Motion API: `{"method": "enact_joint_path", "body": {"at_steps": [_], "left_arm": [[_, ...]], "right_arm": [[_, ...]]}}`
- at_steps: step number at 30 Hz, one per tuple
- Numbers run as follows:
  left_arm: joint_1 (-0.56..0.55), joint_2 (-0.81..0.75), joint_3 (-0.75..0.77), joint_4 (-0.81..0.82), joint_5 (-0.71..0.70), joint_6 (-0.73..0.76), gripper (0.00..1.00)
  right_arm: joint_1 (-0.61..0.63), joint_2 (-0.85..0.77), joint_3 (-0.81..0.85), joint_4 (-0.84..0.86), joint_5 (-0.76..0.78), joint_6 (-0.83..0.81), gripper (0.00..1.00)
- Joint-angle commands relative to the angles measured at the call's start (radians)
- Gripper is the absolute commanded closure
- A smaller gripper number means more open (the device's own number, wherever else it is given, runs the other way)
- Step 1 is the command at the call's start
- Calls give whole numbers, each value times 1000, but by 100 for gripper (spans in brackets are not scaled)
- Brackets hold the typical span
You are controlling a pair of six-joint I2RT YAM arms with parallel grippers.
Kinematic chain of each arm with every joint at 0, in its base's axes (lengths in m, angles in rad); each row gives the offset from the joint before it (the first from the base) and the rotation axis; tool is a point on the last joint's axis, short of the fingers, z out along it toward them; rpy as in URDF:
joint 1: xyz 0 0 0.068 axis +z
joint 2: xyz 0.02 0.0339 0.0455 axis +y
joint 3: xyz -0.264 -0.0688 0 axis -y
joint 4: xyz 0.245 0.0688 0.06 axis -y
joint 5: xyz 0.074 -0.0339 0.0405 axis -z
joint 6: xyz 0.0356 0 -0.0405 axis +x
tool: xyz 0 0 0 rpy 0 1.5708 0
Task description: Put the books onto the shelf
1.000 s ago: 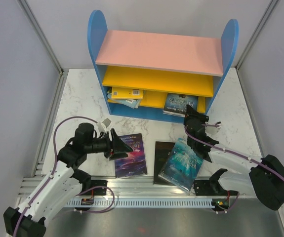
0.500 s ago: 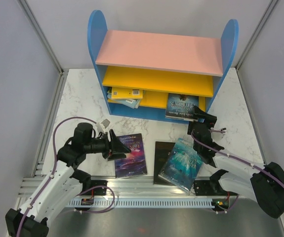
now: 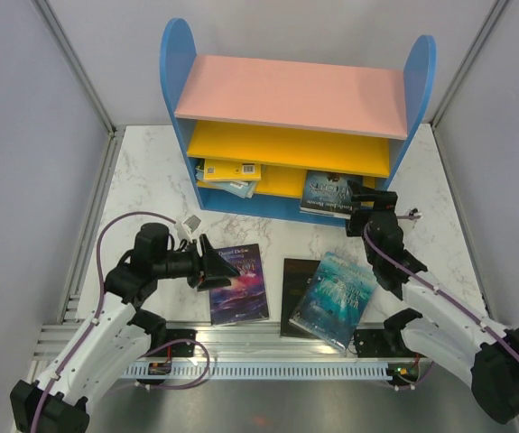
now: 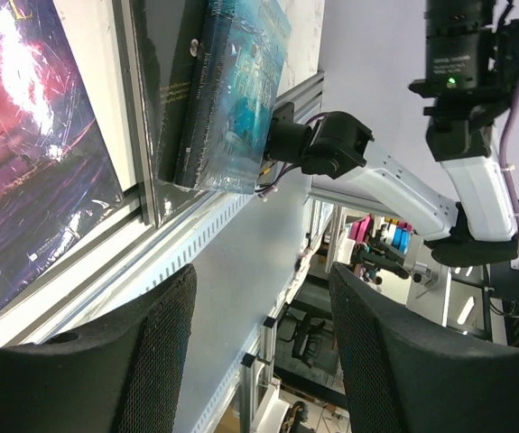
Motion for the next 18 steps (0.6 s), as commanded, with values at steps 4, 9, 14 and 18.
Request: {"method": "enact_joint_path", "body": {"at_steps": [4,9,14,18], "left_arm": [[10,3,1,-28,-51,24,36],[11,49,21,-94,-124,78,36],[13,92,18,-94,-156,77,36],[13,101,29,-90,-170,68,37]], "right_arm": [[-3,-199,89,-432,-192,-260,2],[-3,-457,60,-653,-195,-320,2],[-3,-555,-16,-693,-272,-291,2],[-3,-515,-43,-591,-351,-289,8]]}}
